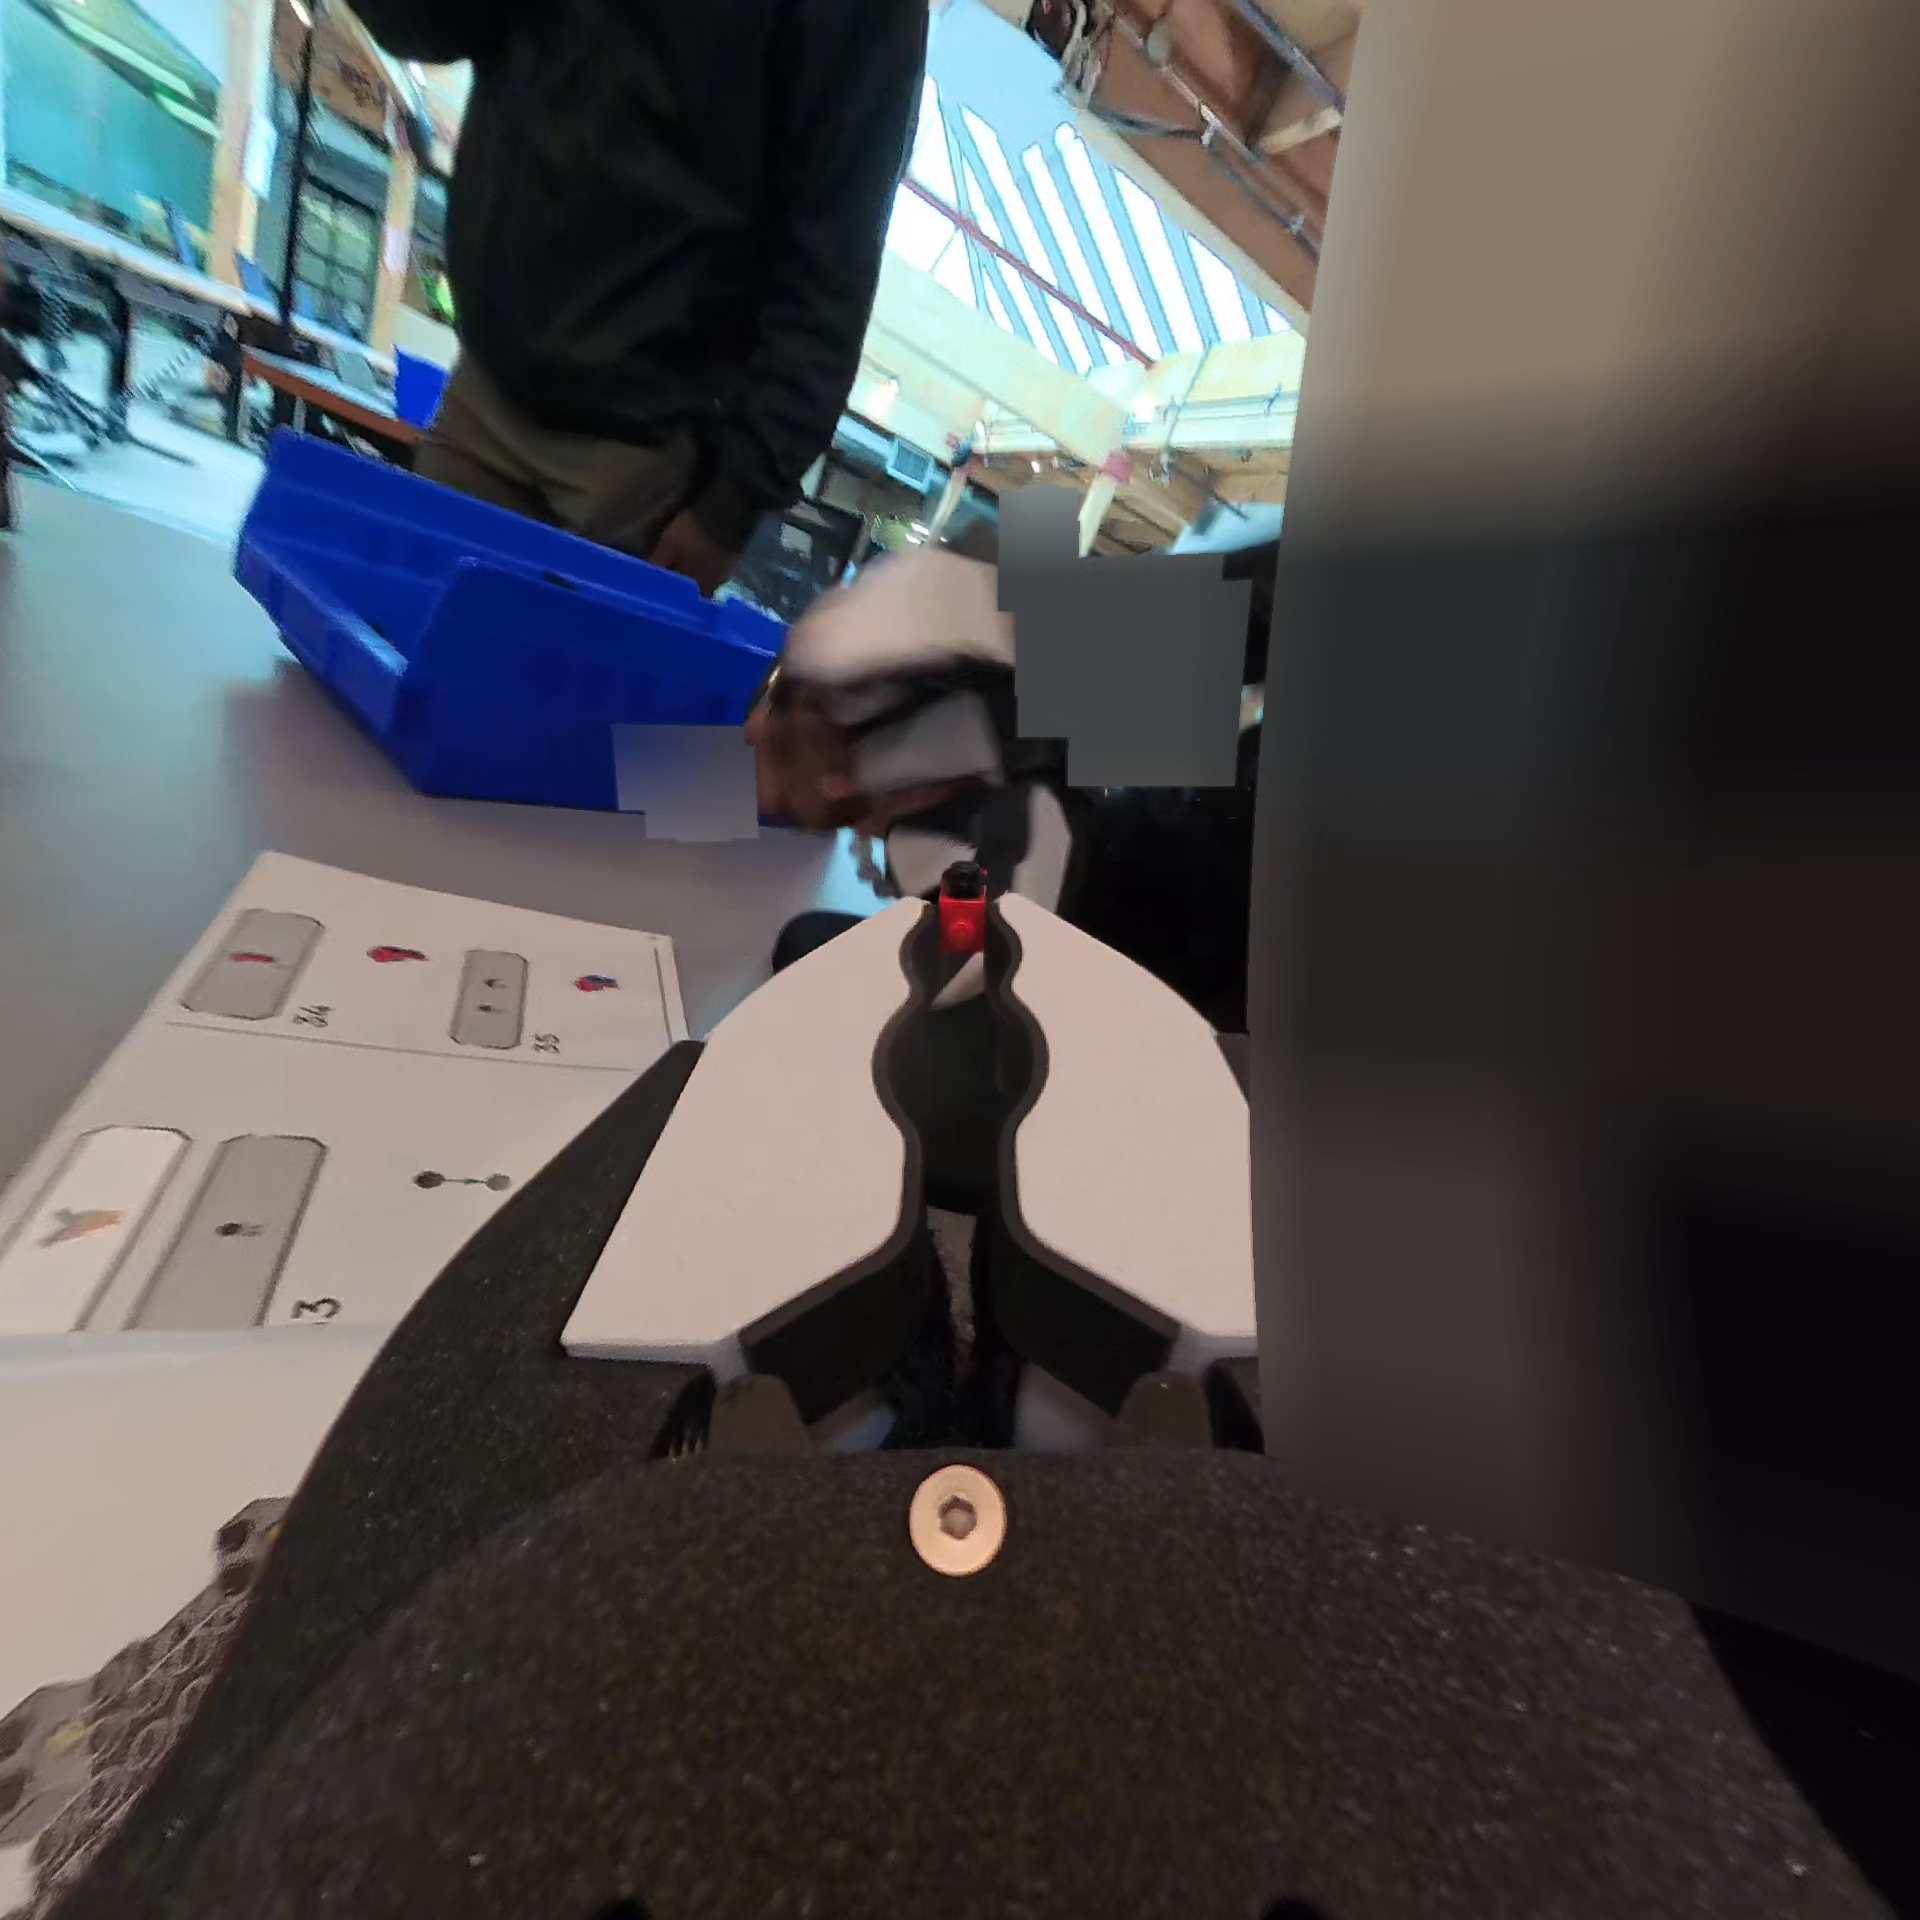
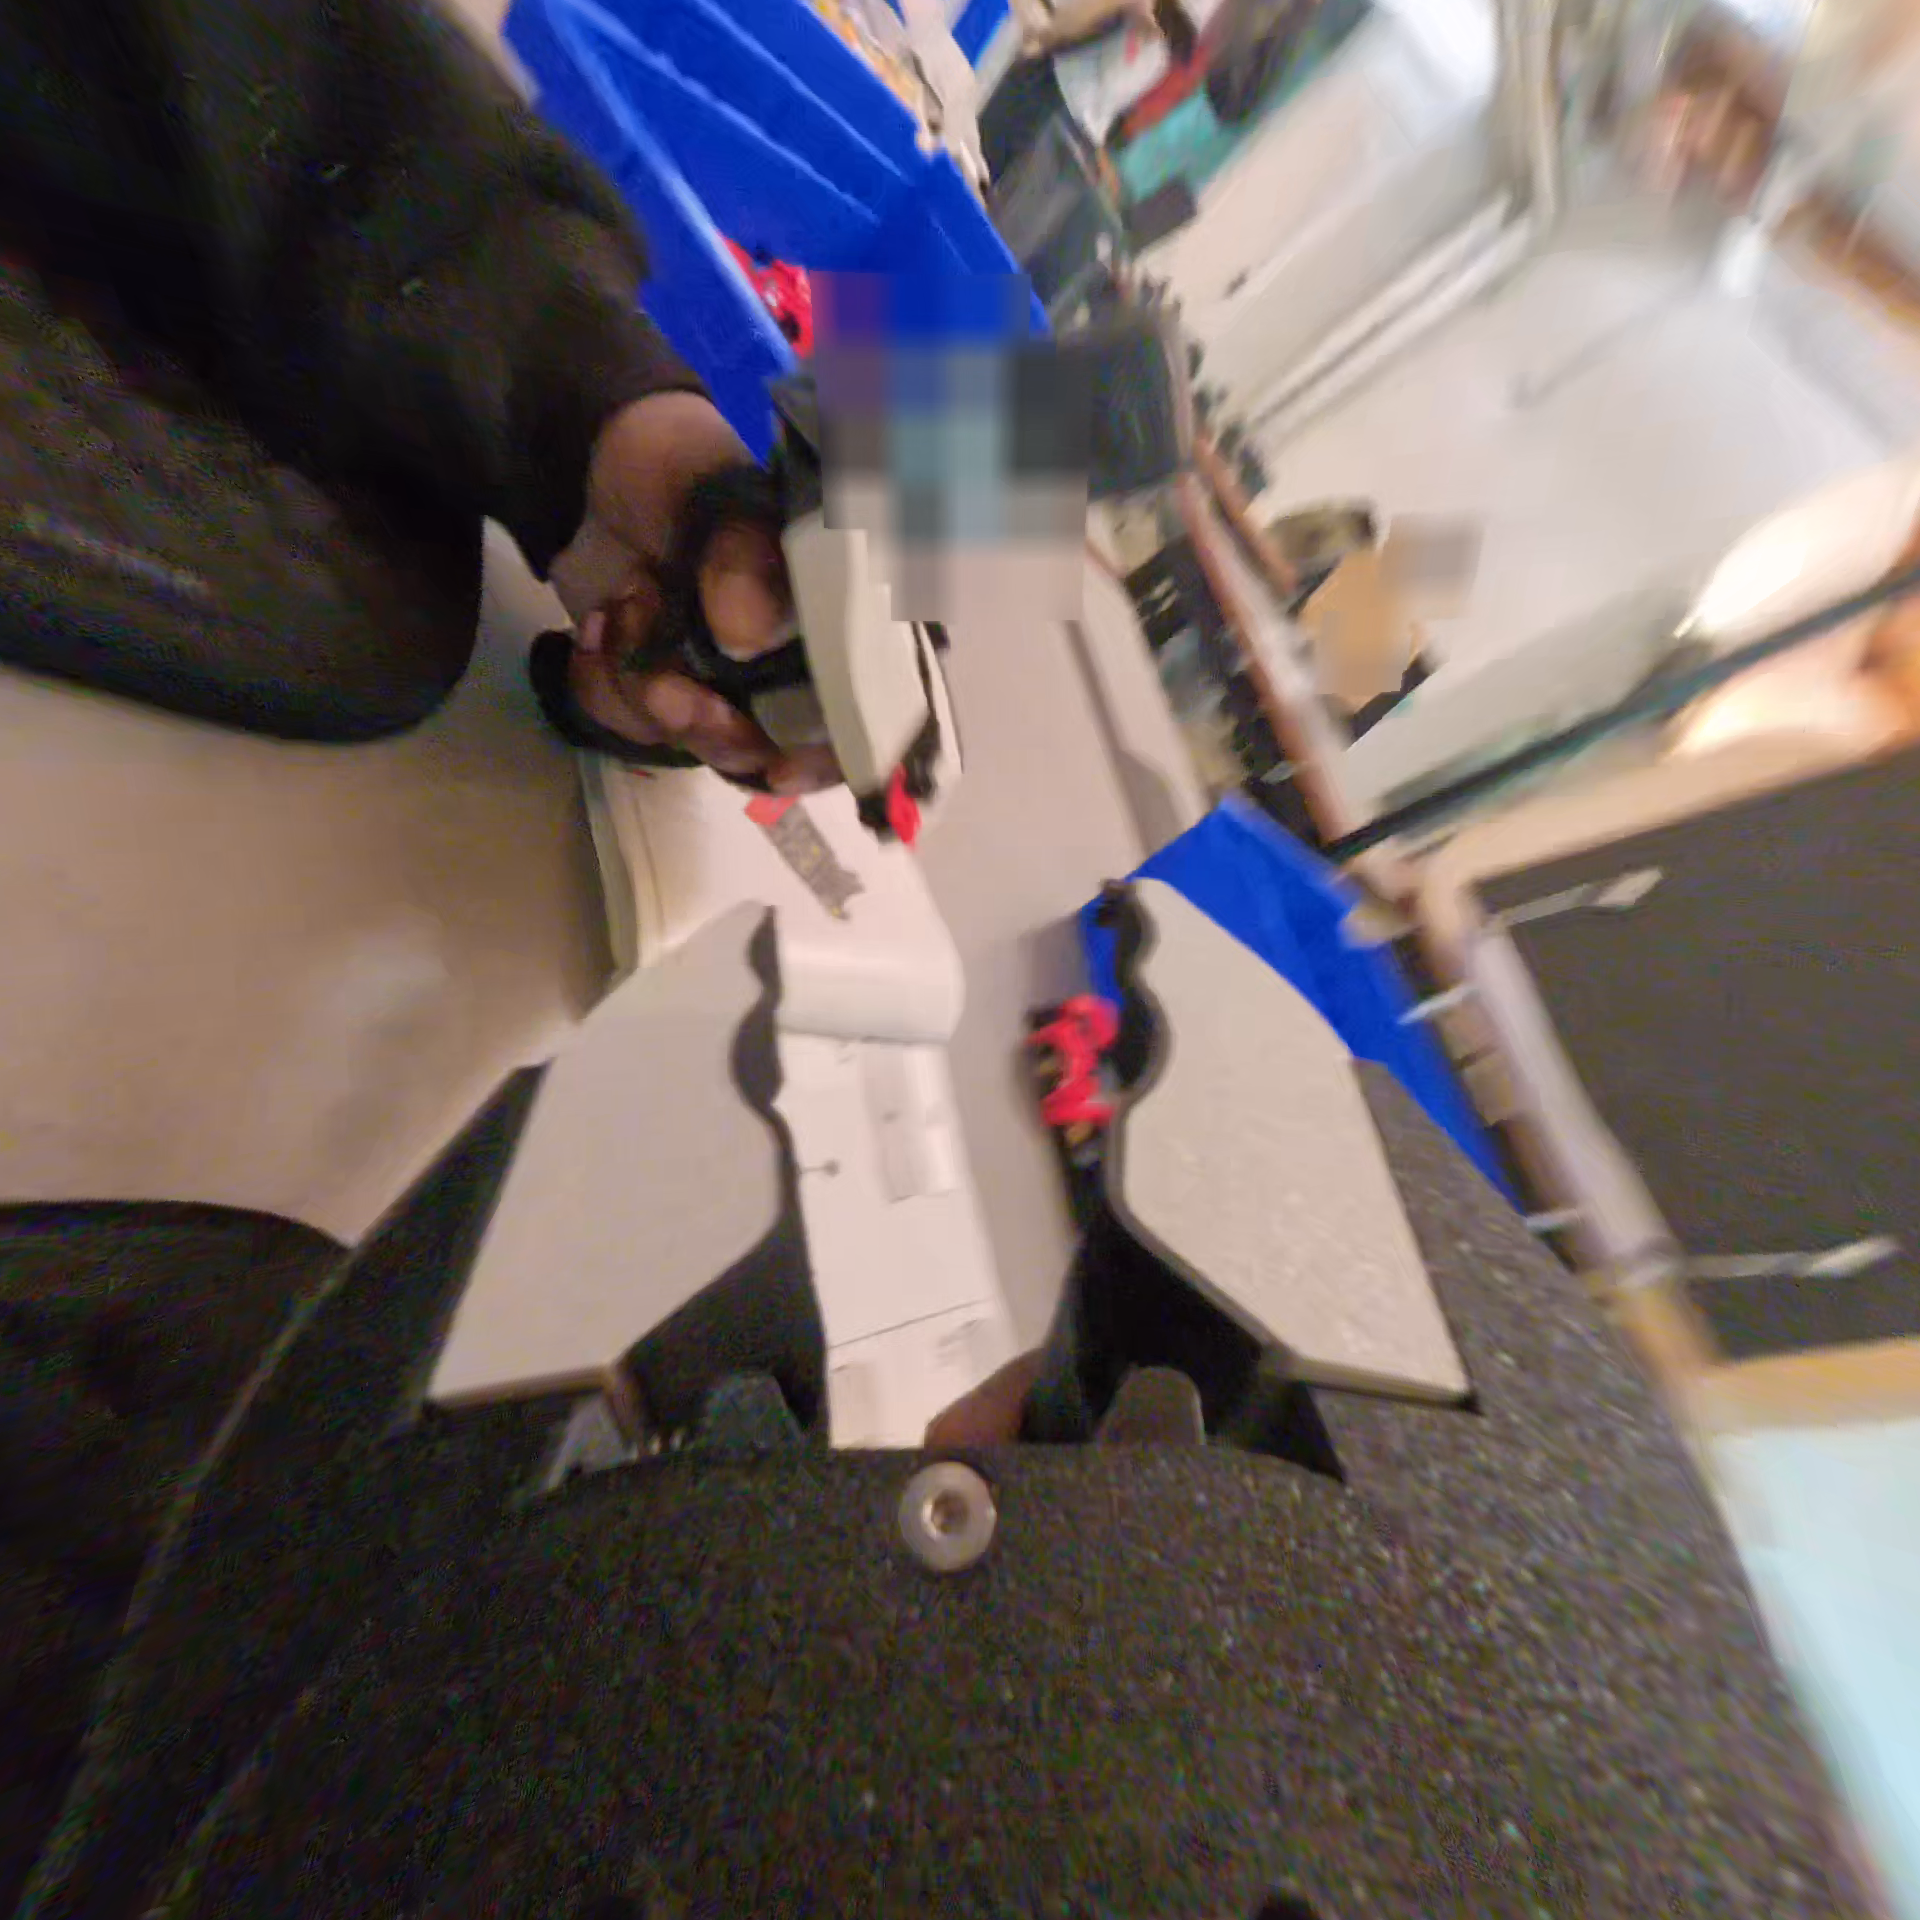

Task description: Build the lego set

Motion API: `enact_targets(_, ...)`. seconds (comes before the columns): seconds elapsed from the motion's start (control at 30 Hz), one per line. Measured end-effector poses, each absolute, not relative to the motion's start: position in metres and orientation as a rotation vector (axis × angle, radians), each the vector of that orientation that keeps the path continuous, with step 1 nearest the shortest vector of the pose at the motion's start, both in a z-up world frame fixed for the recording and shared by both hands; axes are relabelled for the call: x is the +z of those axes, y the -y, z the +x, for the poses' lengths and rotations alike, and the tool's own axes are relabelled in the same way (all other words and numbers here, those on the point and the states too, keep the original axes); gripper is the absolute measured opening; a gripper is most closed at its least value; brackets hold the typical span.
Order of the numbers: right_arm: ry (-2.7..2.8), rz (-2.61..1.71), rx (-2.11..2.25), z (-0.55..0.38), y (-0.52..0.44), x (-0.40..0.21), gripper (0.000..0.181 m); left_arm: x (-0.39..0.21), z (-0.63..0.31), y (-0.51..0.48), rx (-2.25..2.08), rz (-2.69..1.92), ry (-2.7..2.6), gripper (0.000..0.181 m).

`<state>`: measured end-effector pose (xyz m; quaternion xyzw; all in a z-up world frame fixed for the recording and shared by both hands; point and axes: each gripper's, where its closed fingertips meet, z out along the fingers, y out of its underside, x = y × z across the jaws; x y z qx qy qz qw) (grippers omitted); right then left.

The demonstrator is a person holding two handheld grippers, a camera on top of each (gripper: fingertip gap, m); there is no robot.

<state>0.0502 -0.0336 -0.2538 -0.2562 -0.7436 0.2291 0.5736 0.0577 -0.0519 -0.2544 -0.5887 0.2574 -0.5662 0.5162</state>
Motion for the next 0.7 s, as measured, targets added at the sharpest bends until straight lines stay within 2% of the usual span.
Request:
enact_targets(0.13,1.685,-1.157,1.006,0.057,-0.006,-0.279,0.099,-0.249,0.048,0.048,-1.315,-1.385,-0.564,0.007)
enact_targets(0.2,1.558,-1.472,1.178,0.059,-0.035,-0.298,0.105,-0.247,0.045,0.046,-1.284,-1.374,-0.554,0.007)
enact_targets(0.3,1.504,-1.779,1.111,0.065,-0.070,-0.340,0.113,-0.247,0.043,0.044,-1.261,-1.372,-0.545,0.007)
enact_targets(0.47,1.432,-1.776,0.857,0.064,-0.106,-0.348,0.096,-0.246,0.045,0.045,-1.272,-1.360,-0.556,0.007)
enact_targets(0.53,1.438,-1.862,0.771,0.068,-0.112,-0.360,0.102,-0.246,0.046,0.046,-1.277,-1.362,-0.562,0.007)
enact_targets(0.63,1.462,-1.937,0.822,0.065,-0.110,-0.367,0.124,-0.247,0.047,0.047,-1.280,-1.366,-0.571,0.007)
enact_targets(0.7,1.432,-1.950,0.817,0.066,-0.113,-0.367,0.118,-0.248,0.048,0.047,-1.278,-1.373,-0.579,0.007)
